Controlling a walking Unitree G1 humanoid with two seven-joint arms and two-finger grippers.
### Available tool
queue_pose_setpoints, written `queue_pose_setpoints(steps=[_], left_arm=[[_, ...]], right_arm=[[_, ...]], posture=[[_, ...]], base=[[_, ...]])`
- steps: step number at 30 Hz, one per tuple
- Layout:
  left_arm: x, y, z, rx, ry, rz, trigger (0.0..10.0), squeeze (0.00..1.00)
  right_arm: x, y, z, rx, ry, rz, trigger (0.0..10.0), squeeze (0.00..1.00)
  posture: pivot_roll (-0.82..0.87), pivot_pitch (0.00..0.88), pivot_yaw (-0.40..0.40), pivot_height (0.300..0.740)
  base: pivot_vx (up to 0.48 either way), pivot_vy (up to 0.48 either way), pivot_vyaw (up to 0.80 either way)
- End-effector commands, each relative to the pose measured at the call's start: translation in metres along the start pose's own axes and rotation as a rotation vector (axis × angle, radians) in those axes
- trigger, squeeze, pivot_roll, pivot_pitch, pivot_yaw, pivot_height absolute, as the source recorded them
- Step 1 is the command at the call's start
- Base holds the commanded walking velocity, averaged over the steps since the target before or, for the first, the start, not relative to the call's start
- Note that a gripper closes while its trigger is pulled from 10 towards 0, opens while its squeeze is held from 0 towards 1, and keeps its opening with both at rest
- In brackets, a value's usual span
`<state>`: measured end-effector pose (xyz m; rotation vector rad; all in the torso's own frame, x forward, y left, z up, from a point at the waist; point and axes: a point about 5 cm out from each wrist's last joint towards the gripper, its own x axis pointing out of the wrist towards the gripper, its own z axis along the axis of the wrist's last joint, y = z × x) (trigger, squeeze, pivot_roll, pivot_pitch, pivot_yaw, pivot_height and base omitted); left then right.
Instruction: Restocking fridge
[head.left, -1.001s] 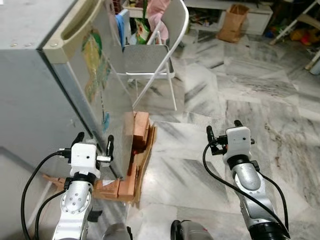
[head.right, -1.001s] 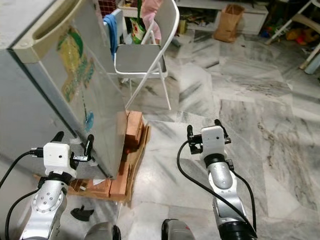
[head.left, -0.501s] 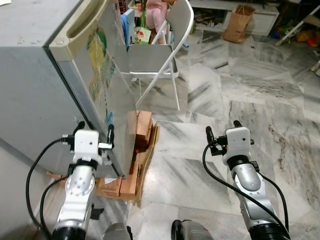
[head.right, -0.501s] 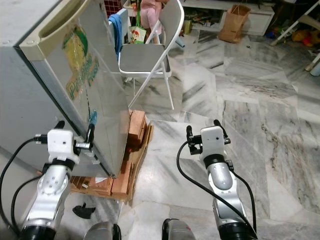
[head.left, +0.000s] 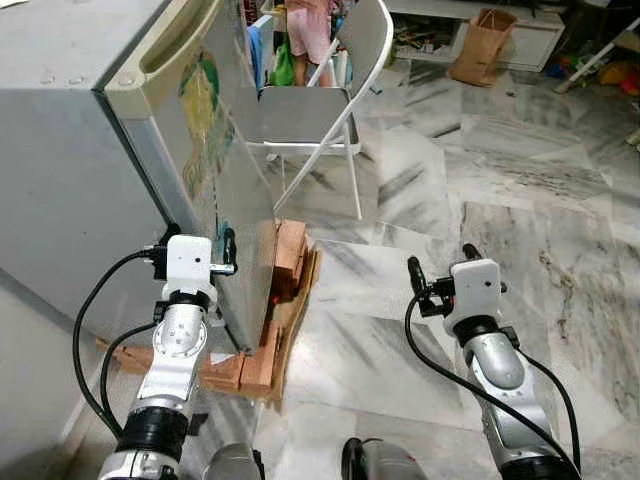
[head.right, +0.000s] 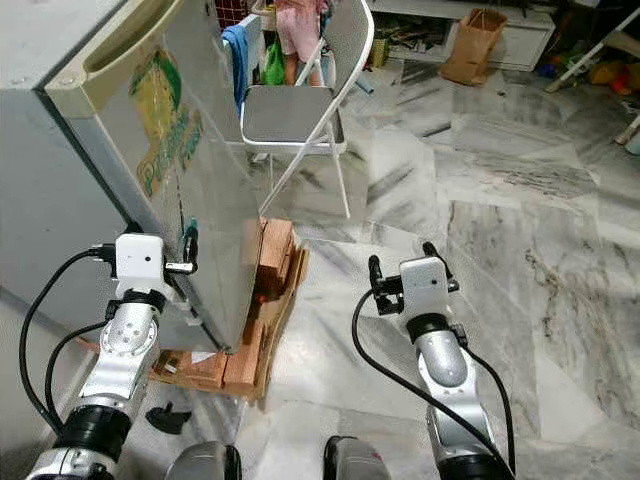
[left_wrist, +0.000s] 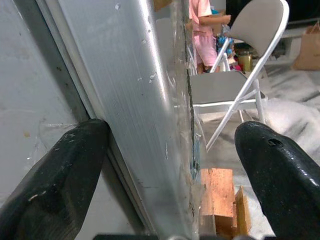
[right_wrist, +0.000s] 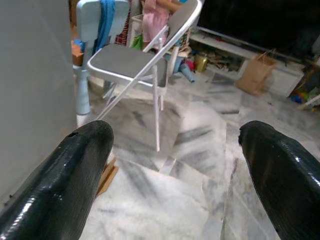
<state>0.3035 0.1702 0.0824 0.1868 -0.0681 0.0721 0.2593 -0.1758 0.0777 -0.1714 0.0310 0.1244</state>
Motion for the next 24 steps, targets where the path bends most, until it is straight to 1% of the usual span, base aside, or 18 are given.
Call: queue_pose_setpoints(steps=[1, 2, 3, 4, 5, 6, 9, 12, 13, 15, 16, 17, 18, 20, 21, 22, 24], left_arm=[[0.004, 0.002, 0.002, 0.003, -0.004, -0.004, 10.0, 0.0], [0.006, -0.001, 0.004, 0.018, -0.024, -0.028, 10.0, 0.0], [0.006, -0.009, 0.009, 0.057, -0.062, -0.082, 10.0, 0.0], [0.007, -0.02, 0.014, 0.072, -0.091, -0.137, 10.0, 0.0], [0.005, -0.046, 0.024, 0.058, -0.127, -0.238, 10.0, 0.0], [0.004, -0.059, 0.028, 0.047, -0.143, -0.29, 10.0, 0.0], [0.002, -0.083, 0.037, 0.026, -0.176, -0.391, 10.0, 0.0], [-0.002, -0.119, 0.051, -0.036, -0.205, -0.541, 10.0, 0.0], [-0.006, -0.14, 0.063, -0.095, -0.224, -0.625, 10.0, 0.0], [-0.013, -0.16, 0.08, -0.132, -0.282, -0.733, 10.0, 0.0], [-0.017, -0.168, 0.086, -0.132, -0.312, -0.77, 10.0, 0.0], [-0.018, -0.176, 0.093, -0.122, -0.343, -0.781, 10.0, 0.0], [-0.018, -0.176, 0.093, -0.122, -0.343, -0.781, 10.0, 0.0], [-0.01, -0.172, 0.091, -0.115, -0.325, -0.718, 10.0, 0.0], [-0.003, -0.162, 0.087, -0.11, -0.308, -0.665, 10.0, 0.0], [0.0, -0.158, 0.087, -0.111, -0.306, -0.652, 10.0, 0.0], [0.005, -0.146, 0.083, -0.124, -0.288, -0.61, 10.0, 0.0]], right_arm=[[-0.001, 0.001, 0.002, 0.037, -0.002, 0.021, 10.0, 0.0], [-0.002, 0.003, 0.002, 0.06, -0.003, 0.037, 10.0, 0.0], [-0.004, 0.003, 0.002, 0.069, 0.002, 0.04, 10.0, 0.0], [-0.007, 0.003, 0.001, 0.082, 0.015, 0.056, 10.0, 0.0], [-0.018, 0.005, -0.002, 0.092, 0.051, 0.104, 10.0, 0.0], [-0.025, 0.006, -0.005, 0.097, 0.071, 0.134, 10.0, 0.0], [-0.039, 0.004, -0.01, 0.096, 0.102, 0.17, 10.0, 0.0], [-0.052, -0.003, -0.017, 0.081, 0.129, 0.173, 10.0, 0.0], [-0.056, -0.005, -0.02, 0.068, 0.136, 0.175, 10.0, 0.0], [-0.058, -0.007, -0.021, 0.059, 0.132, 0.166, 10.0, 0.0], [-0.06, -0.011, -0.024, 0.059, 0.134, 0.16, 10.0, 0.0], [-0.066, -0.027, -0.031, 0.059, 0.14, 0.155, 10.0, 0.0], [-0.066, -0.027, -0.031, 0.059, 0.14, 0.155, 10.0, 0.0], [-0.073, -0.043, -0.04, 0.055, 0.155, 0.156, 10.0, 0.0], [-0.08, -0.054, -0.049, 0.057, 0.176, 0.152, 10.0, 0.0], [-0.083, -0.057, -0.052, 0.058, 0.183, 0.15, 10.0, 0.0], [-0.092, -0.073, -0.062, 0.062, 0.207, 0.129, 10.0, 0.0]], posture=[[0.05, 0.113, -0.027, 0.74], [0.05, 0.112, -0.027, 0.74], [0.05, 0.109, -0.03, 0.74], [0.06, 0.107, -0.03, 0.74], [0.06, 0.105, -0.028, 0.74], [0.05, 0.104, -0.026, 0.74], [0.05, 0.103, -0.023, 0.74], [0.03, 0.098, -0.017, 0.74], [0.03, 0.096, -0.013, 0.74], [0.02, 0.093, -0.012, 0.74], [0.02, 0.087, -0.008, 0.74], [0.02, 0.082, -0.002, 0.74], [0.02, 0.082, -0.002, 0.74], [0.02, 0.078, 0.003, 0.74], [0.02, 0.079, 0.007, 0.74], [0.02, 0.079, 0.007, 0.74], [0.03, 0.081, 0.008, 0.74]], base=[[0.0, 0.0, 0.0], [0.0, 0.0, 0.0], [0.0, 0.0, 0.0], [0.0, 0.0, 0.0], [0.0, 0.0, 0.0], [0.0, 0.0, 0.0], [0.0, 0.0, 0.0], [0.0, 0.0, 0.0], [0.0, 0.0, 0.0], [0.0, 0.0, 0.0], [0.0, 0.0, 0.0], [0.0, 0.0, 0.0], [0.0, 0.0, 0.0], [0.0, 0.0, 0.0], [0.0, 0.0, 0.0], [0.0, 0.0, 0.0], [0.0, 0.0, 0.0]])
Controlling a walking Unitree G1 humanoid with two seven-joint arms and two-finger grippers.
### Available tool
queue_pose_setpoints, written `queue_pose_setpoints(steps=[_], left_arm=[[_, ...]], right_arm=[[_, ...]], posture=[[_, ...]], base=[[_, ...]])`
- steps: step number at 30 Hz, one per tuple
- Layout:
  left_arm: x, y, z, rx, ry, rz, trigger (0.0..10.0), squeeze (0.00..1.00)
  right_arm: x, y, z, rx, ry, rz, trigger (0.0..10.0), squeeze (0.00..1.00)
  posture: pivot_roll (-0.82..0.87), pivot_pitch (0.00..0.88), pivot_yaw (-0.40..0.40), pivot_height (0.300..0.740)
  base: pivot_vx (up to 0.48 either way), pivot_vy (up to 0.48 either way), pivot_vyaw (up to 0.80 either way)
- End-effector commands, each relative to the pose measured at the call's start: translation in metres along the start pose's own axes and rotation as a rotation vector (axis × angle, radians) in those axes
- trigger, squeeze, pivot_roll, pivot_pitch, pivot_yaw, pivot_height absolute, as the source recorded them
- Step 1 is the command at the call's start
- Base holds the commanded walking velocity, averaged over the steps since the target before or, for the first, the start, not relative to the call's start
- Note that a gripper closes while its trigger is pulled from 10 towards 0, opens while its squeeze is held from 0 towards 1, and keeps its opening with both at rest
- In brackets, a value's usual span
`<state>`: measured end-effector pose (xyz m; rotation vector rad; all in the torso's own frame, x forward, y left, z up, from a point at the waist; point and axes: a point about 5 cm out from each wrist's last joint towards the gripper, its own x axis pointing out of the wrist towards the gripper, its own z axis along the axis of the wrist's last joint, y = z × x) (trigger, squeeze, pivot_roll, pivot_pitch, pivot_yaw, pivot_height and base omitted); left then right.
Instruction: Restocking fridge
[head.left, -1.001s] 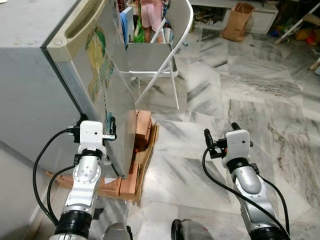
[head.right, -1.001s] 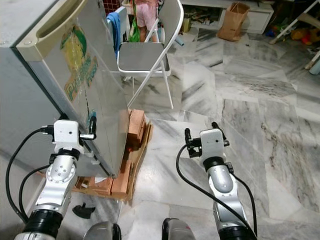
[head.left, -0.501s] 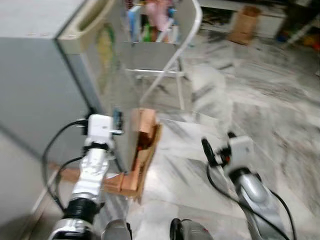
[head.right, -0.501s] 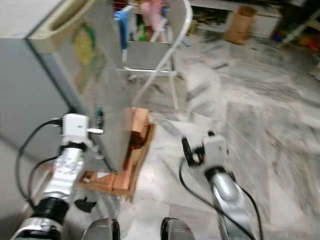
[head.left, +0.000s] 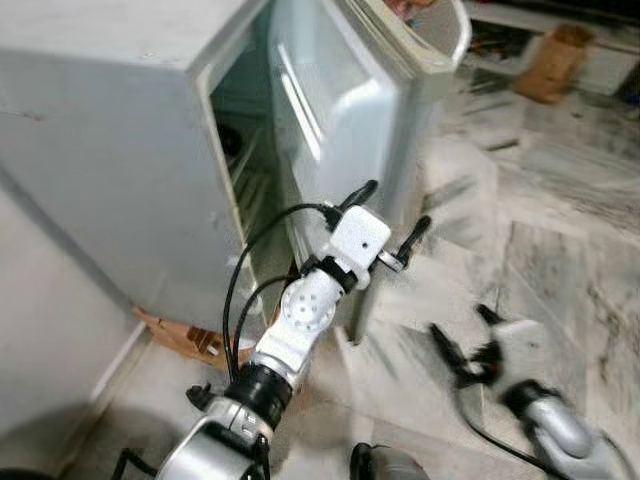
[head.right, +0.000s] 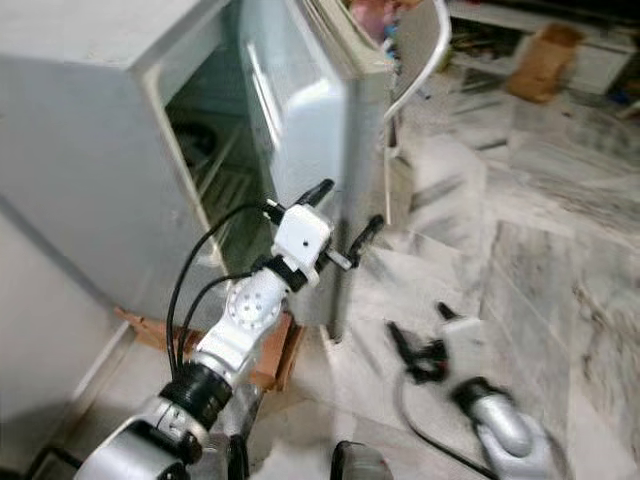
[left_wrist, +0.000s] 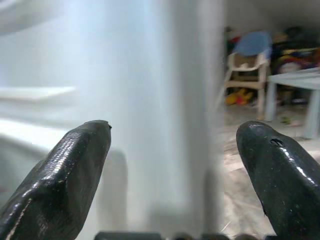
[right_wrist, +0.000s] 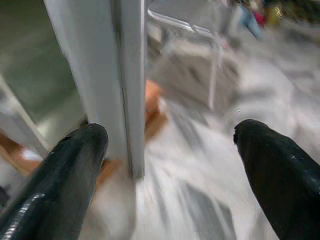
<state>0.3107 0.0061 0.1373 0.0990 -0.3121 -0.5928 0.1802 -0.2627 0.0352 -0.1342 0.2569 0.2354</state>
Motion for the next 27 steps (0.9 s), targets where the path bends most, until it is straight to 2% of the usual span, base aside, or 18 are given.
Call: queue_pose_setpoints(steps=[1, 3, 4, 7, 11, 14, 18, 20, 22, 24, 26, 27], left_arm=[[-0.003, 0.013, -0.003, -0.015, 0.018, 0.045, 10.0, 0.0], [-0.014, 0.031, -0.008, -0.021, 0.042, 0.095, 10.0, 0.0], [-0.016, 0.034, -0.008, -0.022, 0.043, 0.103, 10.0, 0.0], [-0.036, 0.049, -0.014, -0.003, 0.055, 0.152, 10.0, 0.0], [-0.045, 0.053, -0.019, 0.003, 0.075, 0.184, 10.0, 0.0], [-0.061, 0.057, -0.026, 0.007, 0.11, 0.219, 10.0, 0.0], [-0.071, 0.06, -0.027, 0.028, 0.127, 0.225, 10.0, 0.0], [-0.082, 0.064, -0.03, 0.042, 0.149, 0.24, 10.0, 0.0], [-0.093, 0.07, -0.034, 0.033, 0.176, 0.269, 10.0, 0.0], [-0.102, 0.073, -0.036, 0.032, 0.197, 0.284, 10.0, 0.0], [-0.109, 0.073, -0.037, 0.031, 0.213, 0.296, 10.0, 0.0], [-0.109, 0.073, -0.037, 0.031, 0.213, 0.296, 10.0, 0.0]], right_arm=[[-0.009, -0.01, -0.009, 0.018, 0.001, -0.008, 10.0, 0.0], [-0.015, -0.016, -0.015, 0.021, 0.01, -0.016, 10.0, 0.0], [-0.015, -0.016, -0.015, 0.021, 0.008, -0.015, 10.0, 0.0], [-0.014, -0.012, -0.015, 0.017, -0.017, -0.016, 10.0, 0.0], [-0.012, -0.005, -0.01, -0.001, -0.05, -0.006, 10.0, 0.0], [-0.01, 0.001, -0.001, -0.044, -0.123, -0.016, 10.0, 0.0], [-0.006, 0.003, 0.01, -0.035, -0.182, -0.029, 10.0, 0.0], [0.002, 0.009, 0.029, -0.024, -0.26, -0.025, 10.0, 0.0], [0.044, 0.031, 0.059, -0.016, -0.321, 0.011, 10.0, 0.0], [0.067, 0.049, 0.083, -0.023, -0.368, 0.034, 10.0, 0.0], [0.077, 0.062, 0.099, -0.024, -0.409, 0.046, 10.0, 0.0], [0.077, 0.062, 0.099, -0.024, -0.409, 0.046, 10.0, 0.0]], posture=[[0.03, 0.083, 0.009, 0.74], [0.04, 0.084, 0.009, 0.74], [0.05, 0.086, 0.009, 0.74], [0.05, 0.09, 0.006, 0.74], [0.05, 0.094, 0.001, 0.74], [0.04, 0.099, 0.002, 0.74], [0.04, 0.101, 0.011, 0.74], [0.04, 0.103, 0.02, 0.74], [0.04, 0.103, 0.024, 0.74], [0.05, 0.104, 0.025, 0.74], [0.06, 0.104, 0.023, 0.74], [0.06, 0.104, 0.023, 0.74]], base=[[0.0, 0.0, 0.0], [0.0, 0.0, 0.0], [0.0, 0.0, 0.0], [0.286, -0.33, 0.0], [0.322, -0.352, 0.0], [0.334, -0.341, 0.0], [0.334, -0.341, 0.0], [0.334, -0.341, 0.0], [0.336, -0.339, 0.0], [0.334, -0.341, 0.0], [0.334, -0.341, 0.0], [0.334, -0.341, 0.0]])
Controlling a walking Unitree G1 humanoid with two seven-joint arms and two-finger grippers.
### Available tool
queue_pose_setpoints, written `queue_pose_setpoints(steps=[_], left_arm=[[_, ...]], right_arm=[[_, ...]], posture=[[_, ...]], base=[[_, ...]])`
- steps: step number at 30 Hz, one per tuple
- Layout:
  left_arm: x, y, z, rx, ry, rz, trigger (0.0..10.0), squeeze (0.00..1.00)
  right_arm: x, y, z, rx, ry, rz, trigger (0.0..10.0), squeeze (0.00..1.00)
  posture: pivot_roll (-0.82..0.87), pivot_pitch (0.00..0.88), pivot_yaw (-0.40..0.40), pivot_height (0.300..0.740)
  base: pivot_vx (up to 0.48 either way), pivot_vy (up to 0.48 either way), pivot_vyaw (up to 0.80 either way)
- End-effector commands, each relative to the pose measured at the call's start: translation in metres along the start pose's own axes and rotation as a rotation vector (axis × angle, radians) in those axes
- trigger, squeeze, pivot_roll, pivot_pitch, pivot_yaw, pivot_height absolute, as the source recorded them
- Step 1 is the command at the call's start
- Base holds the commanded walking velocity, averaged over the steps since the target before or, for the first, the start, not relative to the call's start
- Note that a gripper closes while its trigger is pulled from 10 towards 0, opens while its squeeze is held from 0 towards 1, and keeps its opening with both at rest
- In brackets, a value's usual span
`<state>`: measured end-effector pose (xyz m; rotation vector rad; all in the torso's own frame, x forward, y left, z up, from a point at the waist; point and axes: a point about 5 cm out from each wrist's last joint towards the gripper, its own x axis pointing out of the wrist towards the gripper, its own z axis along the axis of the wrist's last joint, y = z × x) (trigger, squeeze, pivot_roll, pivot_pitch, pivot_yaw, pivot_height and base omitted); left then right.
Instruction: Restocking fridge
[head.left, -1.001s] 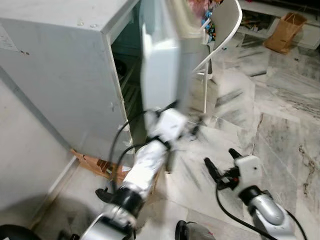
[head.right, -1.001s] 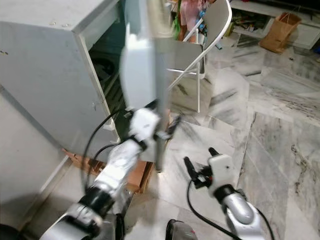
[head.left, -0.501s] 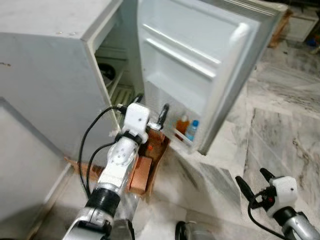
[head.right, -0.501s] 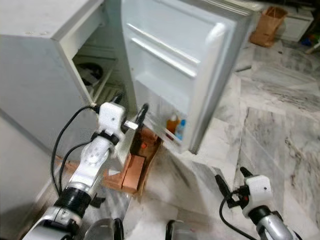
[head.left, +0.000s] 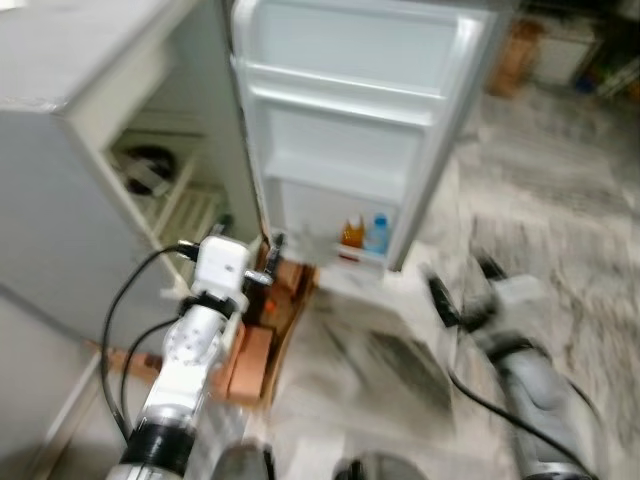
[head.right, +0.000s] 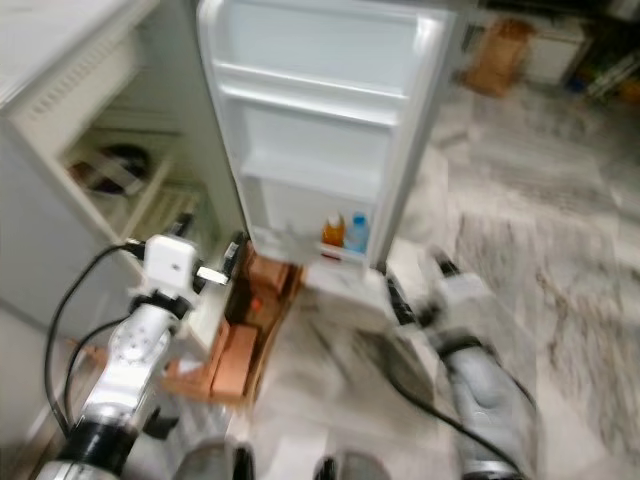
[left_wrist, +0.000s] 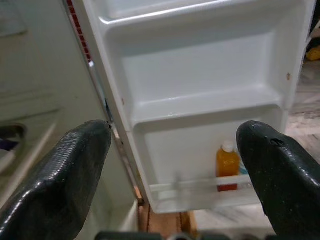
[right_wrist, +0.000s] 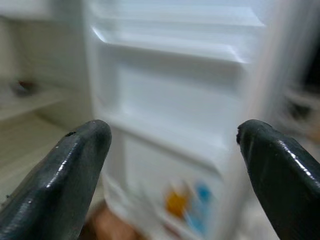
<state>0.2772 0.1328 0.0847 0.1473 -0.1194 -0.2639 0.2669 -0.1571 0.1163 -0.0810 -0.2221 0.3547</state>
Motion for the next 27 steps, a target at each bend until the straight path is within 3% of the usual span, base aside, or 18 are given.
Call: queue_pose_setpoints(steps=[1, 5, 8, 19, 27], left_arm=[[-0.004, -0.005, 0.002, -0.009, 0.001, -0.012, 10.0, 0.0], [-0.009, -0.01, 0.0, -0.02, 0.016, -0.008, 10.0, 0.0], [-0.009, -0.011, 0.001, -0.021, 0.023, -0.005, 10.0, 0.0], [0.001, -0.011, 0.002, 0.003, 0.045, 0.001, 10.0, 0.0], [-0.005, -0.009, -0.005, -0.012, 0.086, 0.018, 10.0, 0.0]], right_arm=[[-0.003, -0.003, -0.007, 0.003, 0.052, -0.051, 10.0, 0.0], [0.015, 0.009, 0.002, 0.018, 0.017, -0.038, 10.0, 0.0], [0.019, 0.012, 0.004, 0.012, 0.032, -0.032, 10.0, 0.0], [0.026, 0.016, 0.002, 0.005, 0.079, 0.021, 10.0, 0.0], [0.02, 0.021, -0.003, 0.008, 0.126, 0.035, 10.0, 0.0]], posture=[[0.06, 0.103, 0.022, 0.74], [0.07, 0.102, 0.018, 0.74], [0.07, 0.099, 0.017, 0.74], [0.07, 0.092, 0.037, 0.74], [0.04, 0.107, 0.065, 0.74]], base=[[0.334, -0.341, 0.0], [0.334, -0.341, 0.0], [0.334, -0.341, 0.0], [0.345, -0.33, 0.0], [0.378, -0.291, 0.0]])
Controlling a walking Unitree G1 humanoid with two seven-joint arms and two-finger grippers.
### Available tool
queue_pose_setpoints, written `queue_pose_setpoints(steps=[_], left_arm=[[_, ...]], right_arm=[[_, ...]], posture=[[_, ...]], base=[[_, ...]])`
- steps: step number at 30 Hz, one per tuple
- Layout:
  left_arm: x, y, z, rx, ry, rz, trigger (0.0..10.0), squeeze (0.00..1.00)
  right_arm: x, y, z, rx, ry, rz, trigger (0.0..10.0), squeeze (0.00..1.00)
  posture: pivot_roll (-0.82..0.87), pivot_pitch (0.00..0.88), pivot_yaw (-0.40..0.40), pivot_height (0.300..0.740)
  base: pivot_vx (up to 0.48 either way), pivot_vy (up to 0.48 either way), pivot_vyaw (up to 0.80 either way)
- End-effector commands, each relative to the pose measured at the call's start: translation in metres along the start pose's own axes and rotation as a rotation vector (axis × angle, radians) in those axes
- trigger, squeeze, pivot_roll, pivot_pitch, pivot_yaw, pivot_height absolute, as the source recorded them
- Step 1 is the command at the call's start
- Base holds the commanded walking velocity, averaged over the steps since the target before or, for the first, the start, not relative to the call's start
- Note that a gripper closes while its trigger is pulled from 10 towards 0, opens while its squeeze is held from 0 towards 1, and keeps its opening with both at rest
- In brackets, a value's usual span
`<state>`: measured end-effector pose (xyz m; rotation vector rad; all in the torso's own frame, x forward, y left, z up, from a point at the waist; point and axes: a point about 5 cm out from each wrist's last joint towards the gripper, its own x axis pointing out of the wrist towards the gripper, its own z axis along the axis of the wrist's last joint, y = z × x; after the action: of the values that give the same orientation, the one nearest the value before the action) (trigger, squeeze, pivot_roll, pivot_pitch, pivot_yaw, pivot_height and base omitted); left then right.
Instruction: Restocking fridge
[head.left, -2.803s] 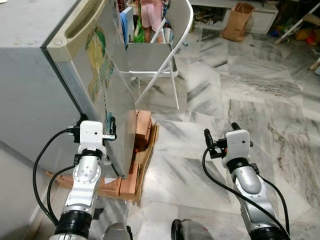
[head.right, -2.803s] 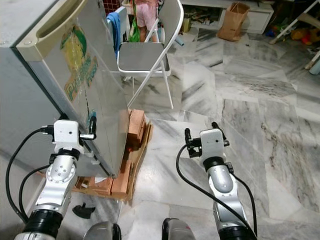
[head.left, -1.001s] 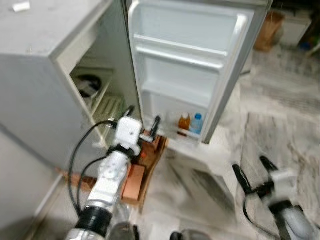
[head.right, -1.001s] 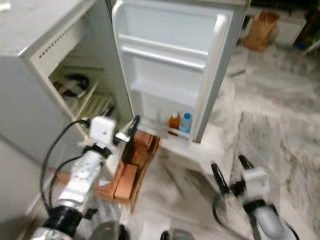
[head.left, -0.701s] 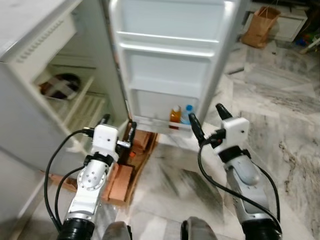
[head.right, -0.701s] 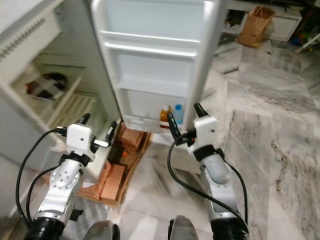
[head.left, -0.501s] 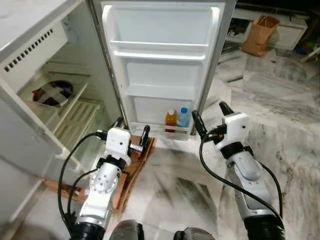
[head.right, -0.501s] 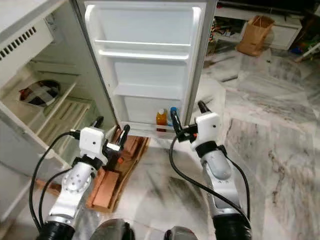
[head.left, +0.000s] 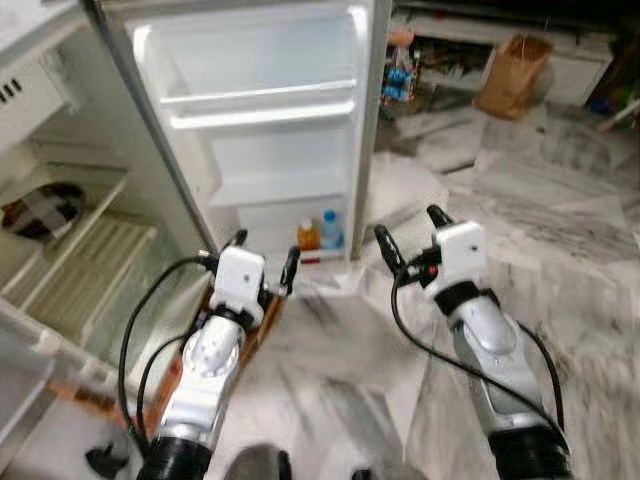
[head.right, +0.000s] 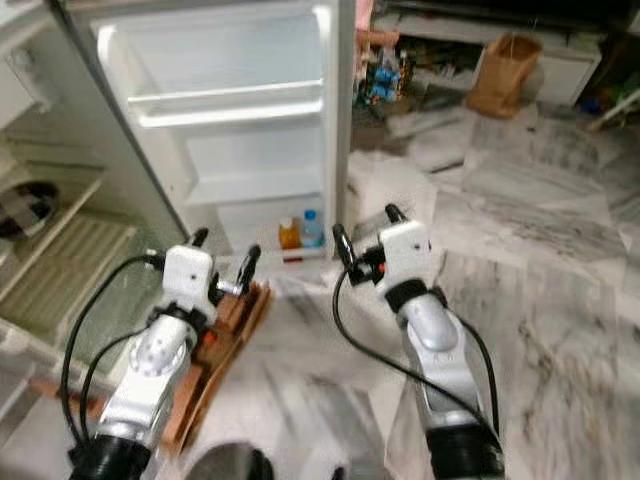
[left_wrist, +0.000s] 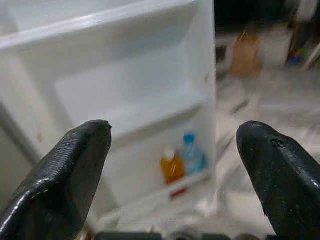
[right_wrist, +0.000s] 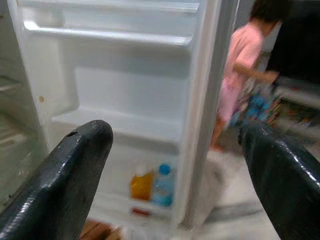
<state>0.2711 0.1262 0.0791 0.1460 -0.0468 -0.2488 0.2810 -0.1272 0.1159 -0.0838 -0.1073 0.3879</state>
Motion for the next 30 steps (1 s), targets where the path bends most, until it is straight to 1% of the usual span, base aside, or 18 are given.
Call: queue_pose_setpoints(steps=[1, 4, 6, 8, 10, 12, 13, 15, 16, 17, 18, 20, 22, 26, 28, 29, 30], left_arm=[[-0.001, 0.001, -0.003, -0.004, 0.02, 0.011, 10.0, 0.0], [-0.011, 0.005, -0.012, -0.01, 0.058, 0.037, 10.0, 0.0], [-0.012, 0.007, -0.01, -0.027, 0.045, 0.04, 10.0, 0.0], [-0.012, 0.008, -0.008, -0.022, 0.037, 0.039, 10.0, 0.0], [-0.012, 0.013, -0.007, -0.009, 0.032, 0.072, 10.0, 0.0], [-0.012, 0.016, -0.006, -0.006, 0.03, 0.092, 10.0, 0.0], [-0.012, 0.017, -0.005, -0.008, 0.026, 0.105, 10.0, 0.0], [-0.011, 0.017, -0.004, -0.013, 0.024, 0.111, 10.0, 0.0], [-0.01, 0.016, -0.004, -0.023, 0.023, 0.12, 10.0, 0.0], [-0.011, 0.014, -0.004, -0.027, 0.025, 0.119, 10.0, 0.0], [-0.011, 0.013, -0.005, -0.03, 0.027, 0.117, 10.0, 0.0], [-0.011, 0.007, -0.006, -0.029, 0.034, 0.1, 10.0, 0.0], [-0.009, 0.005, -0.005, -0.025, 0.031, 0.089, 10.0, 0.0], [-0.002, 0.011, 0.001, -0.022, 0.013, 0.13, 10.0, 0.0], [-0.001, 0.012, 0.003, -0.018, 0.009, 0.134, 10.0, 0.0], [0.001, 0.012, 0.005, -0.013, 0.003, 0.133, 10.0, 0.0], [0.001, 0.012, 0.008, -0.009, -0.002, 0.131, 10.0, 0.0]], right_arm=[[-0.004, -0.001, -0.002, -0.012, 0.017, -0.004, 10.0, 0.0], [-0.009, 0.006, -0.006, -0.022, 0.036, -0.031, 10.0, 0.0], [-0.013, 0.01, -0.009, -0.046, 0.029, -0.049, 10.0, 0.0], [-0.012, 0.009, -0.009, -0.046, 0.025, -0.092, 10.0, 0.0], [-0.007, 0.006, -0.008, -0.008, 0.022, -0.163, 10.0, 0.0], [-0.004, 0.004, -0.004, -0.019, -0.001, -0.21, 10.0, 0.0], [-0.002, -0.001, -0.004, 0.003, -0.001, -0.266, 10.0, 0.0], [-0.002, -0.007, -0.004, 0.002, 0.003, -0.305, 10.0, 0.0], [-0.004, -0.01, -0.004, -0.048, 0.003, -0.302, 10.0, 0.0], [-0.005, -0.011, -0.006, -0.055, 0.015, -0.296, 10.0, 0.0], [-0.006, -0.012, -0.008, -0.056, 0.023, -0.293, 10.0, 0.0], [-0.009, -0.016, -0.015, -0.031, 0.057, -0.297, 10.0, 0.0], [-0.009, -0.017, -0.016, -0.037, 0.064, -0.3, 10.0, 0.0], [0.004, -0.018, -0.01, -0.026, 0.045, -0.326, 10.0, 0.0], [0.007, -0.016, -0.008, -0.021, 0.036, -0.327, 10.0, 0.0], [0.01, -0.015, -0.005, -0.025, 0.028, -0.321, 10.0, 0.0], [0.011, -0.013, -0.003, -0.025, 0.02, -0.313, 10.0, 0.0]], posture=[[0.04, 0.107, 0.065, 0.74], [0.04, 0.1, 0.072, 0.74], [0.05, 0.095, 0.065, 0.74], [0.05, 0.089, 0.056, 0.74], [0.05, 0.087, 0.049, 0.74], [0.05, 0.085, 0.045, 0.74], [0.05, 0.088, 0.044, 0.74], [0.04, 0.089, 0.044, 0.74], [0.04, 0.088, 0.047, 0.74], [0.04, 0.085, 0.05, 0.74], [0.04, 0.085, 0.05, 0.74], [0.04, 0.079, 0.043, 0.74], [0.04, 0.08, 0.041, 0.74], [0.03, 0.096, 0.041, 0.74], [0.03, 0.103, 0.04, 0.74], [0.03, 0.132, 0.031, 0.74], [0.03, 0.132, 0.031, 0.74]], base=[[0.375, -0.292, 0.0], [0.375, -0.292, 0.0], [0.379, -0.289, 0.0], [0.379, -0.292, 0.0], [0.377, -0.292, 0.0], [0.379, -0.292, 0.0], [0.379, -0.292, 0.0], [0.379, -0.291, 0.0], [0.368, -0.304, 0.0], [0.368, -0.304, 0.0], [0.368, -0.304, 0.0], [0.369, -0.306, -0.8], [0.369, -0.304, -0.8], [0.366, -0.306, -0.8], [0.366, -0.306, -0.8], [0.364, -0.307, -0.8], [0.364, -0.311, -0.8]])
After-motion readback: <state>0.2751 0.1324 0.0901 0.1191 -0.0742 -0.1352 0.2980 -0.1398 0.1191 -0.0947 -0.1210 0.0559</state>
